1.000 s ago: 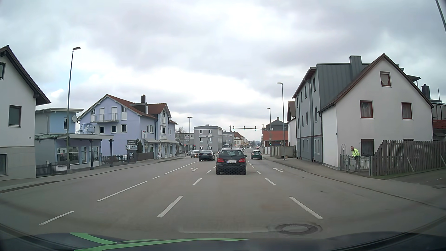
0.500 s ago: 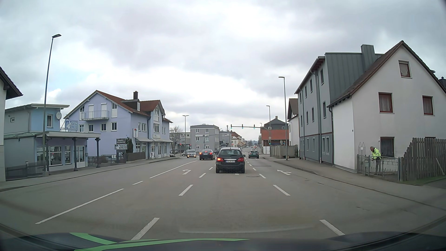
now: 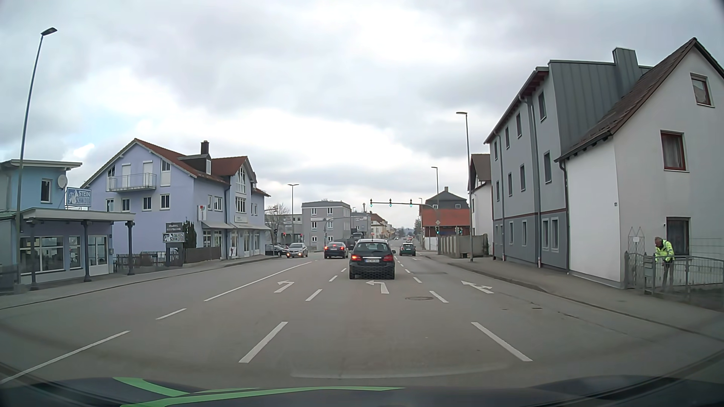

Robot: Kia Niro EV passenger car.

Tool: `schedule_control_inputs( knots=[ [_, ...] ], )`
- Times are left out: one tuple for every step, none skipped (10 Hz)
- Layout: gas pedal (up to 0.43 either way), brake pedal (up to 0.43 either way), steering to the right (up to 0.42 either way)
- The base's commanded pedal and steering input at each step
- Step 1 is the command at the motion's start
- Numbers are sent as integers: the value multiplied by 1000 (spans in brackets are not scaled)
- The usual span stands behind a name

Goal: Follow the waypoints while adhering to traffic rules and regulations

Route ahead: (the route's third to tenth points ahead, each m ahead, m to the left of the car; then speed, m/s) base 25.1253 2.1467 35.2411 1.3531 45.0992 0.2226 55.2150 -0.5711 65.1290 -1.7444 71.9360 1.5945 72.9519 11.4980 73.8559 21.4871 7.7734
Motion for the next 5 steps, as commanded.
schedule_control_inputs(
  knots=[
    [339,0,12],
    [339,0,12],
    [339,0,12],
    [331,0,11],
    [331,0,12]
  ],
)
